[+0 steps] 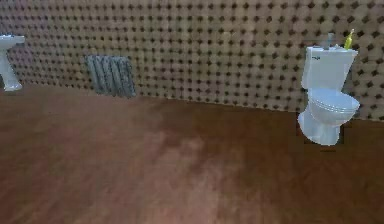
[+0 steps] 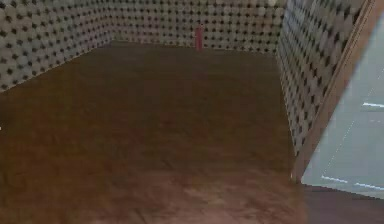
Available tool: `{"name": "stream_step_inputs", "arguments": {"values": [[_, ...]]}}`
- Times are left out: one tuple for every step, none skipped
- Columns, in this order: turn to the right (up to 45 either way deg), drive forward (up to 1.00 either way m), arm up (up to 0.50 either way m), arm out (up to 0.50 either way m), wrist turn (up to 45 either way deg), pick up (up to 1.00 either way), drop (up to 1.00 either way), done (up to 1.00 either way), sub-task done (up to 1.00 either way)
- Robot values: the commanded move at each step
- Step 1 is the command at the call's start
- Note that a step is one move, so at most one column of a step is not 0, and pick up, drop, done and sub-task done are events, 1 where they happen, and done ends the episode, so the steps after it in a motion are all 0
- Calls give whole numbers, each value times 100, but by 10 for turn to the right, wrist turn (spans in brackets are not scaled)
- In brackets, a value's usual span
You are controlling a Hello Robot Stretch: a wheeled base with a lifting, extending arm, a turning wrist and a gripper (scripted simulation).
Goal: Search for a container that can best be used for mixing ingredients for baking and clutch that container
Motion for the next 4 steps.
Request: {"name": "stream_step_inputs", "arguments": {"values": [[450, 0, 0, 0, 0, 0, 0, 0, 0], [450, 0, 0, 0, 0, 0, 0, 0, 0], [270, 0, 0, 0, 0, 0, 0, 0, 0], [0, 60, 0, 0, 0, 0, 0, 0, 0]]}}
